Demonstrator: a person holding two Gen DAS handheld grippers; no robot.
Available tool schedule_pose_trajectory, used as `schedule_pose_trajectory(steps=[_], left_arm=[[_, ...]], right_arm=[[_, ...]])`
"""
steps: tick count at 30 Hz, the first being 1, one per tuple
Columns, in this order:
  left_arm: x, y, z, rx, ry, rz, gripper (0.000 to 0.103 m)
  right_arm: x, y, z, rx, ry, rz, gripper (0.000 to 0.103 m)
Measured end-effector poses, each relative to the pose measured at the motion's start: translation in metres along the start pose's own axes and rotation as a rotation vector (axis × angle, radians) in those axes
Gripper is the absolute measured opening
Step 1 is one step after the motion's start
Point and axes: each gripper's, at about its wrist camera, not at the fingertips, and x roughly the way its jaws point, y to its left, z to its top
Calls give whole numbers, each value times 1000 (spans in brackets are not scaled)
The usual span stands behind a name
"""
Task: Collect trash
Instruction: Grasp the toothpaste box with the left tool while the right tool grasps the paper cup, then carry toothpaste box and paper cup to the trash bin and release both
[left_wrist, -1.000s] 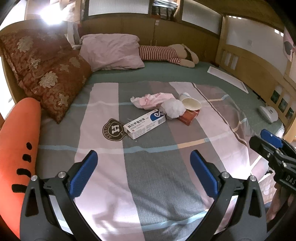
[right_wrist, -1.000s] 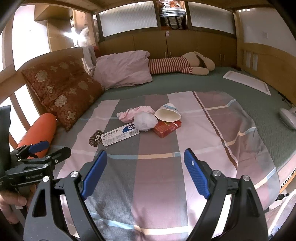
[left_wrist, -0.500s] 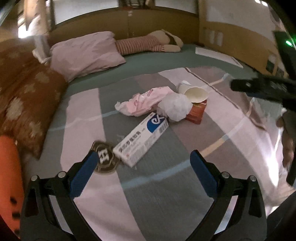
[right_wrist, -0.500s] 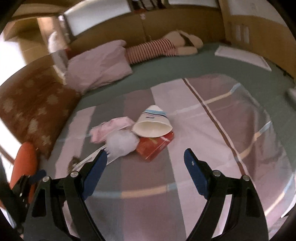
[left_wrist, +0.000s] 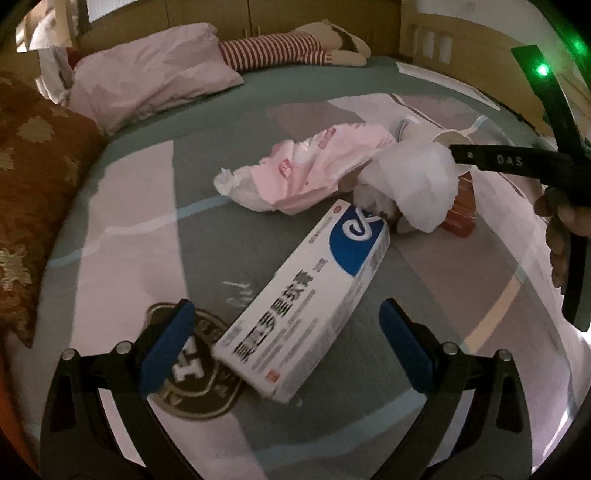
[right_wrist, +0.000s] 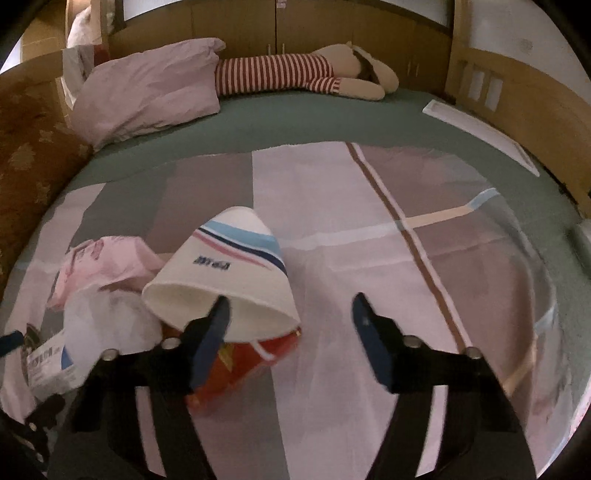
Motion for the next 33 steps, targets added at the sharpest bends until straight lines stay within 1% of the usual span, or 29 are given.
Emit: schedule_pose_trajectory(steps=[1,2,3,5,6,7,11,13,16,18,19,20,22,23,24,25,27,30,33], left_arm=[[3,-2,1,6,2,-3,96],[6,-4,1,13,8,-12,84],[9,-7,2,26,25,-33,75],[8,-7,3,29,18,-60,51],[6,-6,3,18,17,-93,48],[5,-6,3,12,18,-108,43],[-19,-12,1,29,9,-135,41],[-41,-13,-1,47,-9,-139,41],[-91,-8,1,23,-62,-160,41],[-141,-2,2,-28,-143,-169,41],[-158,0,2,-51,-174,-167,41],[-182,3,-1,-91,-216,-170,41],[-221,7,-13,-162,-291,-168,41],[-232,6,-19,-187,-315,-158,41],[-245,6,-30,-227,-343,-136,41],[-251,6,-37,-250,-352,-121,42],[-261,7,-60,-318,-363,-82,42],[-264,11,-81,-386,-354,-62,42],[-262,8,-89,-380,-334,-52,42]], right_arm=[[3,1,1,1,7,7,50],[5,2,1,-2,13,12,33],[3,1,0,1,12,16,15],[-7,-5,2,33,-2,25,9],[-10,-7,4,47,-7,31,7],[-17,-10,7,70,-15,48,7],[-51,-16,14,98,-63,96,7],[-81,-21,16,116,-98,131,7],[-122,-27,12,136,-142,185,7],[-151,-30,7,138,-178,221,7],[-167,-32,3,145,-194,245,7],[-178,-34,-1,152,-206,262,7],[-208,-39,-15,163,-243,303,7],[-218,-40,-20,161,-254,313,7],[-233,-40,-33,153,-269,329,7],[-240,-40,-40,150,-274,334,7],[-253,-37,-62,135,-274,346,7],[-264,-32,-93,119,-246,359,7],[-269,-28,-115,108,-208,366,7]])
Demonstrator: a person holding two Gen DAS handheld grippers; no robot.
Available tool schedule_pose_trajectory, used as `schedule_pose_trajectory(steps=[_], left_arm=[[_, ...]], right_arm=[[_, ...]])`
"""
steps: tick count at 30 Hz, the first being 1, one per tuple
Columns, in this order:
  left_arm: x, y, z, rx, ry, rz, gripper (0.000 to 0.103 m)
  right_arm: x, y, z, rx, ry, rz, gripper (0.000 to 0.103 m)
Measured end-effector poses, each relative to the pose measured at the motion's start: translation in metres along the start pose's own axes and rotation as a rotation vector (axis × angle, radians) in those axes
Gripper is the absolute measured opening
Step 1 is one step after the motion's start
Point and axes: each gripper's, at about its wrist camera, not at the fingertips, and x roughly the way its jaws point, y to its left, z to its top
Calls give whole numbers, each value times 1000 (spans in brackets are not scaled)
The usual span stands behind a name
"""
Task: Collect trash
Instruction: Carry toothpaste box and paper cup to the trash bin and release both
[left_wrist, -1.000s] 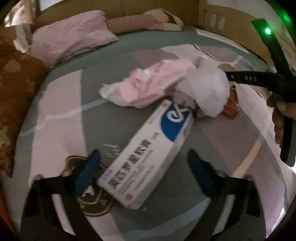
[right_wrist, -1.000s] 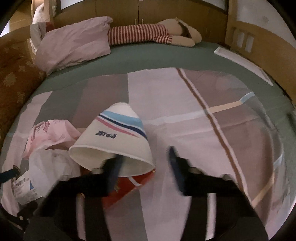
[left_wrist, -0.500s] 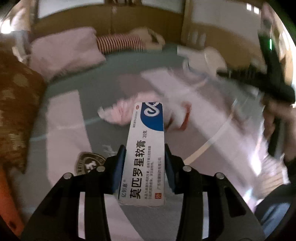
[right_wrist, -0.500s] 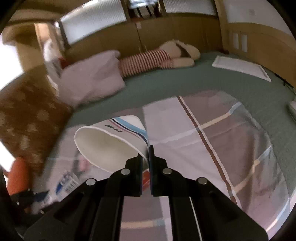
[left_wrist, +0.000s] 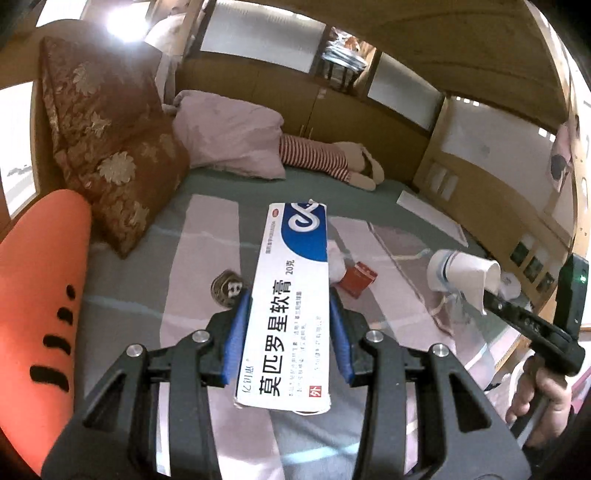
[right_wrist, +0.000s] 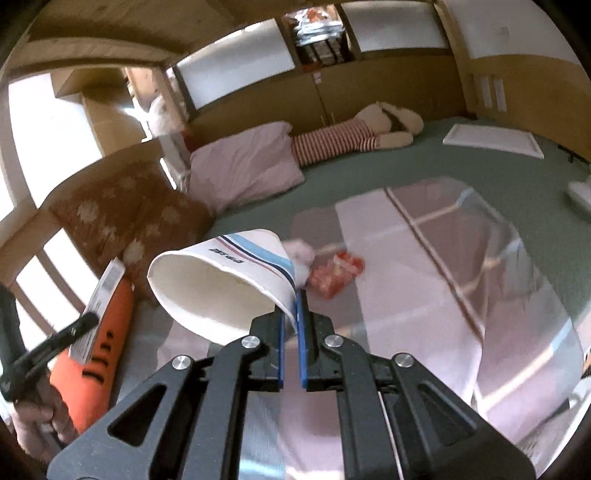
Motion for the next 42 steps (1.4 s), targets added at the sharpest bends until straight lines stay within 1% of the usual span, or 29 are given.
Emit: schedule_pose_trajectory(steps=[3,9,20,34,37,40,41,42], left_arm=[[2,-2,-7,25,13,14,42],[6,-13,-20,72,46,18,42],[10,-15,-23,75,61,9,42],[12,-15,-25,84,68,16,42],[16,-17,-26,102,74,17,42],[18,-29,-30,150,82,-4,42],[18,-35,-30,165,82,-11,42],[17,-43,-32,187,81,-24,42]], right_arm=[[5,3,-4,-9,12,-3,7],[14,8,-9,-18,38,-9,7],[15,6,-11,-27,47,-8,7],[14,7,-11,-27,43,-5,7],[-1,2,-7,-4,16,11,7],[-46,-13,-3,4,-49,15,7],[-63,-21,-3,5,-74,1,7],[-89,-35,-6,7,-94,-25,7]])
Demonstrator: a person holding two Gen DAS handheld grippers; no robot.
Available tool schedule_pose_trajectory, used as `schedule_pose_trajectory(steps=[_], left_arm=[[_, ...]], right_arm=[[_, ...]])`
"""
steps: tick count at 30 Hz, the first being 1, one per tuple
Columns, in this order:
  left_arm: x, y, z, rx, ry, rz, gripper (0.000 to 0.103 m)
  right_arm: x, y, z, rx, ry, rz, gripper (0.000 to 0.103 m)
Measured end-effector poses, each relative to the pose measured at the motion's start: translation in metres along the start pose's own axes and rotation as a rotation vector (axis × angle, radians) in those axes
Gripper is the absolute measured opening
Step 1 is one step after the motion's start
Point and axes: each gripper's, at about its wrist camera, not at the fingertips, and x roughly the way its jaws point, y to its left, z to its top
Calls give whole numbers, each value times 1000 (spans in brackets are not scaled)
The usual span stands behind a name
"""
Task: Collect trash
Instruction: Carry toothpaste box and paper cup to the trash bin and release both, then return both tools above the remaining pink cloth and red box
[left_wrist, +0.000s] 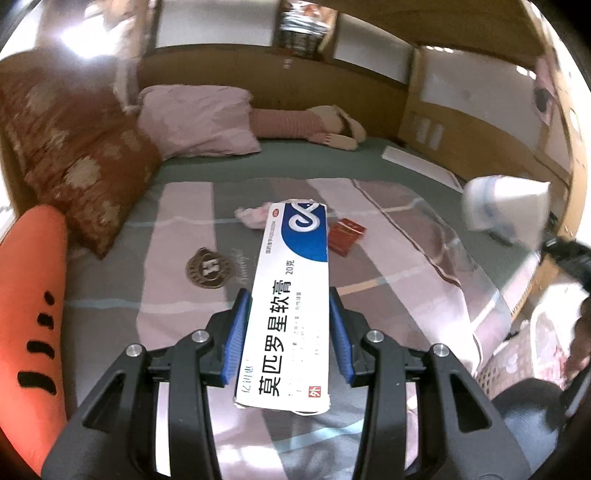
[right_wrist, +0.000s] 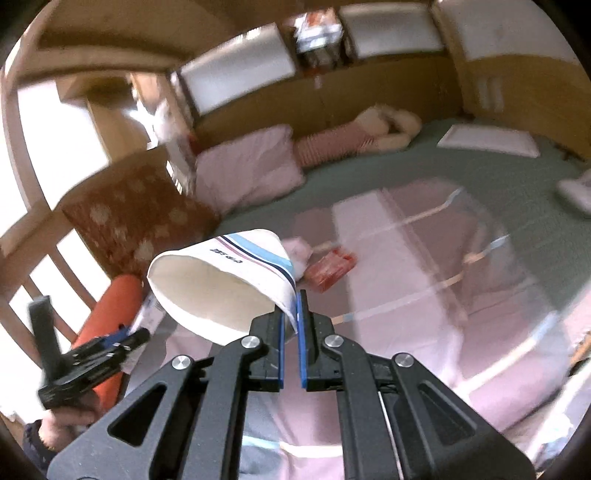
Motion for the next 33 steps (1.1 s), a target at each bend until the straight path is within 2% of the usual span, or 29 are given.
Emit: schedule_pose_trajectory(steps=[3,6,8,11,13,14,15,17,19,21,22,23,25,29,33], left_arm=[[-3,-34,2,84,-3,-44,42],[-7,-83,2,187,-6,-113,42],[-10,-117,2,237,-2,-178,42],[-19,-183,2,321,7,-313,42],[-24,-225,0,375,23,-394,42],[-27,-250,-3,411,39,-439,42],[-29,-274,-7,448,58,-482,42],[-31,-310,-14,504,88,-536,43],[-30,-341,-23,553,121,-575,43],[-23,-370,-34,579,177,-618,46],[-21,-377,-39,587,201,-632,54],[-18,-385,-43,602,234,-642,72],[-16,-385,-43,589,217,-608,83],[-15,-350,-23,514,169,-569,90],[-16,-270,14,389,94,-458,95]], right_arm=[[-51,-37,-8,-8,-27,-89,7],[-99,-82,-28,13,-22,-224,7],[-129,-114,-47,51,-4,-317,7],[-150,-148,-73,120,25,-394,7],[-151,-175,-92,186,97,-433,24],[-151,-187,-99,227,137,-449,49],[-158,-196,-100,264,117,-459,56],[-175,-204,-95,318,38,-462,56],[-207,-210,-82,380,-112,-471,58],[-235,-210,-73,417,-241,-486,68],[-241,-208,-70,421,-272,-486,69],[-245,-207,-65,421,-287,-483,70],[-247,-202,-60,406,-298,-466,70],[-222,-185,-59,366,-252,-432,70],[-183,-168,-49,323,-181,-368,70]])
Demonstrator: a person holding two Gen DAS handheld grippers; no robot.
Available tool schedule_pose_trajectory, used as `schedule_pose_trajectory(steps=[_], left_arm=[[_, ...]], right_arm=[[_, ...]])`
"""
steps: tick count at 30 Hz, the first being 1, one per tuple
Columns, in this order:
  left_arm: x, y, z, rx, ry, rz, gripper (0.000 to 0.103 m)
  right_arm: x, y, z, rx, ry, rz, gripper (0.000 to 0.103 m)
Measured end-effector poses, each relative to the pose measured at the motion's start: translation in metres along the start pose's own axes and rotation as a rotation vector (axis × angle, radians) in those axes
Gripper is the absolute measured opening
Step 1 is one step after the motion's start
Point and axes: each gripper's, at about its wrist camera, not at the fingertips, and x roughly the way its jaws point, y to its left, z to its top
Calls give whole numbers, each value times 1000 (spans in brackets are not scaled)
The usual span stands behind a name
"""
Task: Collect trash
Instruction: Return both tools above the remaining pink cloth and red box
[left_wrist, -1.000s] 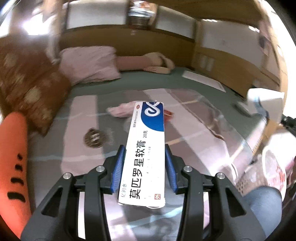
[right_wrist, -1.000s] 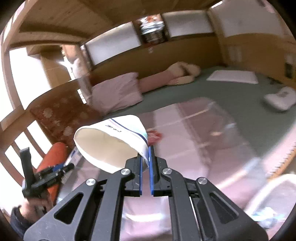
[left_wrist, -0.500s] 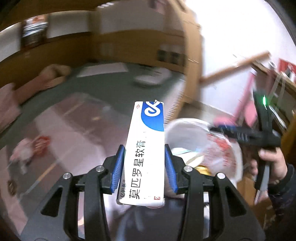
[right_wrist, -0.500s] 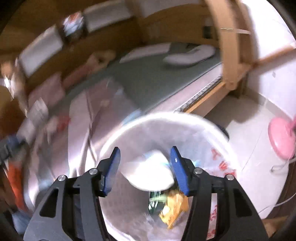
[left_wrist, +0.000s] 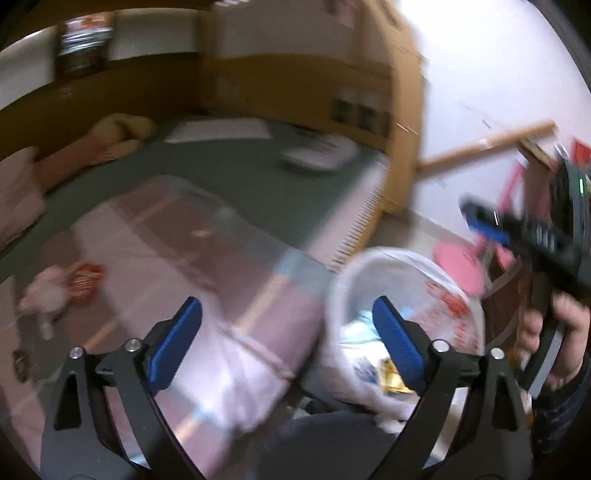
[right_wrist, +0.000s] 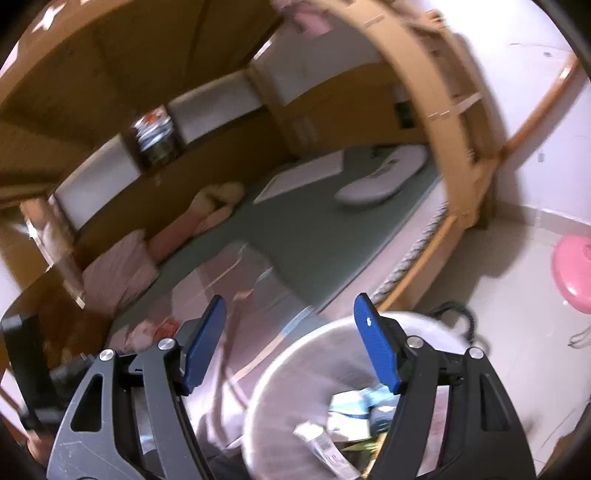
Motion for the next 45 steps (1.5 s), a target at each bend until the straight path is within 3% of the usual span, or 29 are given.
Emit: schedule_pose_trajectory(steps=[4,10,15,18,22,24,27,32,37,45], left_arm=[[-31,86,-2,-124,-50,151,98],[-70,201,-41,-278,-59,388,99],[-79,262,-91,-439,-35,512,99],[-89,282,-98,-498,-21,553,99],[-113,283,-94,-479,-87,602,99],[-115,281,-94,-489,-103,594,99],[-110,279,-92,-499,-90,577,99],[-93,272,-88,-512,-71,519,99],[-81,263,-88,-471,-46,525,99],[-77,267,-93,-487,-29,531,99]], right_arm=[[37,65,-9,-111,82,79,70],[92,184,-24,-267,165,242,75],[139,277,-41,-369,228,335,77],[162,322,-52,-410,230,360,77],[191,334,-84,-473,223,308,78],[202,332,-100,-520,299,255,78],[199,330,-94,-483,280,293,78],[200,327,-95,-478,289,287,78],[199,326,-95,-477,286,286,78],[199,326,-95,-468,289,291,78]])
